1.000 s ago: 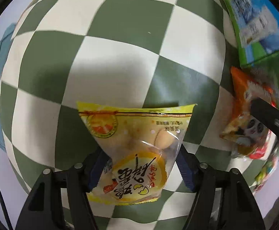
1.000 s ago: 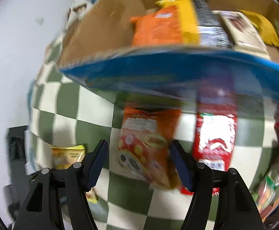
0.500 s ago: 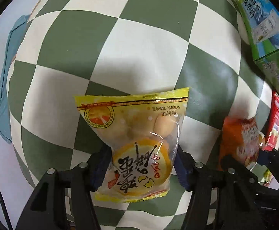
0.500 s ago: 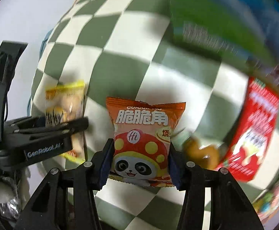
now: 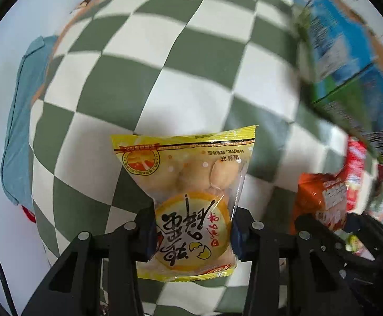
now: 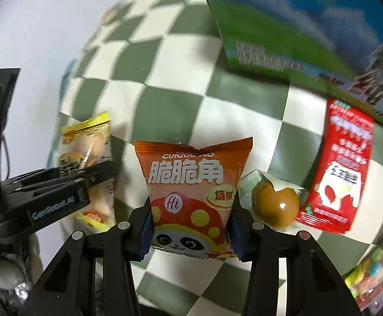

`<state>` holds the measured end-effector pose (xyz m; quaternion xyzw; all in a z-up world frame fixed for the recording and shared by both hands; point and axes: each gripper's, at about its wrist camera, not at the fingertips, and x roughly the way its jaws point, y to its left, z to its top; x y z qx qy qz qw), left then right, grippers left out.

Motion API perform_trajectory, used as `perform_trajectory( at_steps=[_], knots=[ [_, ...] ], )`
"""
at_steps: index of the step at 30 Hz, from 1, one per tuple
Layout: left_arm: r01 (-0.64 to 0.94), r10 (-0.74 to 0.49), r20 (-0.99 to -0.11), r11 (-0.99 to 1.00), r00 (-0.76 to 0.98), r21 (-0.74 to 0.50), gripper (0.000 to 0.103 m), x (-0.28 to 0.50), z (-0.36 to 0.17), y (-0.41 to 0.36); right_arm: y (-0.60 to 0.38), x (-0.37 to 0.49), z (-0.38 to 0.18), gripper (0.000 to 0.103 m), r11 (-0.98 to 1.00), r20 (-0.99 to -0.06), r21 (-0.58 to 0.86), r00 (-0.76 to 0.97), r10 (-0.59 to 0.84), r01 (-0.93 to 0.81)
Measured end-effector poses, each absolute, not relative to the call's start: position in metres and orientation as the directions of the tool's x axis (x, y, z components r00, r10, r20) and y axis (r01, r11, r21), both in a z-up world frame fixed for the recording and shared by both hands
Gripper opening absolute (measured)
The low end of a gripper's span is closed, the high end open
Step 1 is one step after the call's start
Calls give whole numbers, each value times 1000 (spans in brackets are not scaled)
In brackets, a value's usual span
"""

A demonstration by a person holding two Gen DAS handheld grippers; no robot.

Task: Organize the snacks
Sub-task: 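Carry both bags into the box and open both tools to release them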

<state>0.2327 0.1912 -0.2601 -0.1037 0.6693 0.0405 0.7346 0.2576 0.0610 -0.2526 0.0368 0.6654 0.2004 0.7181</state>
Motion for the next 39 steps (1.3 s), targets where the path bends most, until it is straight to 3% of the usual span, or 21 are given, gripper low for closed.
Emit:
perform_trajectory(
  at_steps=[7,13,16,19,25,34,36,38,39],
  knots=[
    [-72,-202,-948,972,245,-226,40,253,-162,140,1,247,-181,50,891,-890,404,137,435,-206],
    [109,-320,-903,947,286,-301,40,318,-89,53,-84,257,-102,50,912,-857,391,313,409,-122],
    [178,-331,-901,940,281,-290,41,346,-79,15,-124,277,-72,50,933,-848,351,394,354,-83],
    [214,-316,-918,940,241,-267,41,388,-89,-28,-161,317,-64,50,961,-857,274,446,258,-30],
    [208,-228,-969,956,94,-205,41,450,-148,-76,-209,389,-99,50,977,-910,205,380,165,65],
    [131,-121,-992,984,-23,-123,41,481,-211,-82,-225,441,-160,53,984,-957,130,274,93,122],
    [114,-149,-988,982,-40,-153,51,482,-217,-80,-224,446,-169,82,983,-960,134,262,98,126],
    [120,-140,-989,982,-40,-144,90,486,-222,-80,-217,444,-172,90,984,-963,137,248,105,115],
    [120,-132,-991,984,-28,-134,92,487,-221,-80,-213,445,-172,92,987,-965,125,243,96,105]
  ],
)
